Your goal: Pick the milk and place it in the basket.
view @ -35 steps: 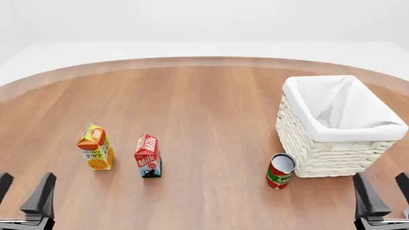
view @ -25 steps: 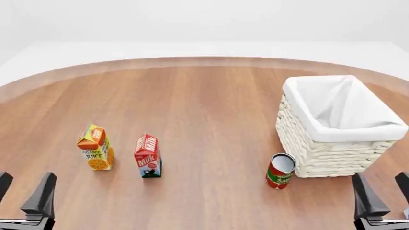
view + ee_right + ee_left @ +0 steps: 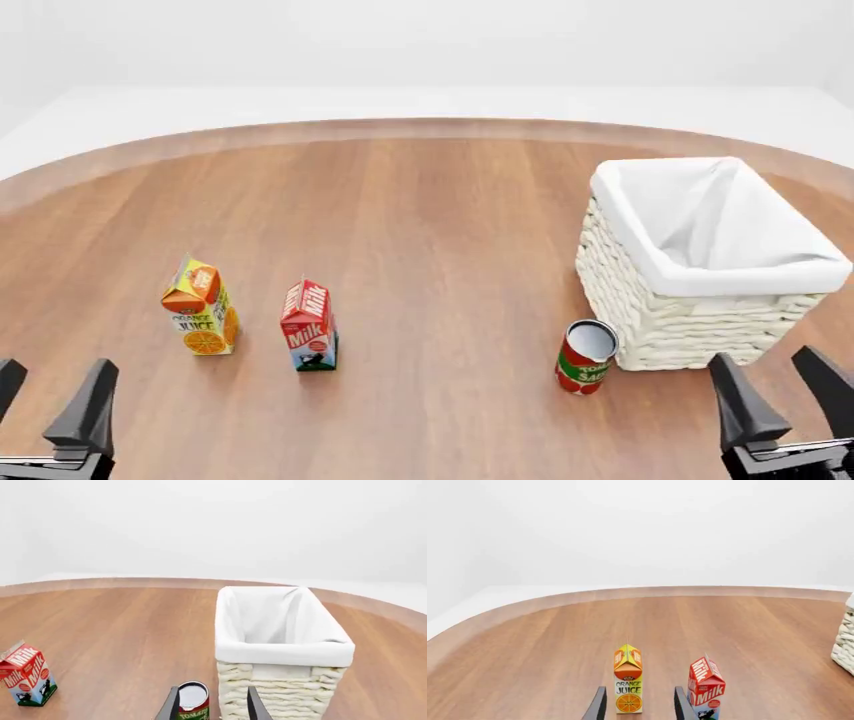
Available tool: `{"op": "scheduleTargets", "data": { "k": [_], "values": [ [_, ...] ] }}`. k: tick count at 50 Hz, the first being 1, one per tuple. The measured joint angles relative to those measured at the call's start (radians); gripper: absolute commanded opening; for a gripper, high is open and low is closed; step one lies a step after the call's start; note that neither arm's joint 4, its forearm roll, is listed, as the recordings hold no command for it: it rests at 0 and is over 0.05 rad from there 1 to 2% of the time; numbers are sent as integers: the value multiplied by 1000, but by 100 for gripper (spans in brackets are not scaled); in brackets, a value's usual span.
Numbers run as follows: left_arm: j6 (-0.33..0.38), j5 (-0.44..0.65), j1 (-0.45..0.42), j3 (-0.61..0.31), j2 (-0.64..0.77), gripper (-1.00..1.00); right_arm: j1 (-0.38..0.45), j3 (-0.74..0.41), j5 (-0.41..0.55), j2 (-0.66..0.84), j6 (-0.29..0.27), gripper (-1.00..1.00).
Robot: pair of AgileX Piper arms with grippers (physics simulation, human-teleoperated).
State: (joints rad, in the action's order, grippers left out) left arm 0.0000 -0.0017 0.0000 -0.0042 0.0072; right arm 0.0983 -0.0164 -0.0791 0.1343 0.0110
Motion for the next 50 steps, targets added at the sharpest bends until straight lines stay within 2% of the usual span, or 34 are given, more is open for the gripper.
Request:
{"op": "scheduleTargets", "data": {
  "k": [21,50],
  "values": [
    [0,0,0,0,0,100,94,-55,-68,158,-15,100],
    [0,0,0,0,0,100,257,-139,-195,450,-19,100]
  ]
}}
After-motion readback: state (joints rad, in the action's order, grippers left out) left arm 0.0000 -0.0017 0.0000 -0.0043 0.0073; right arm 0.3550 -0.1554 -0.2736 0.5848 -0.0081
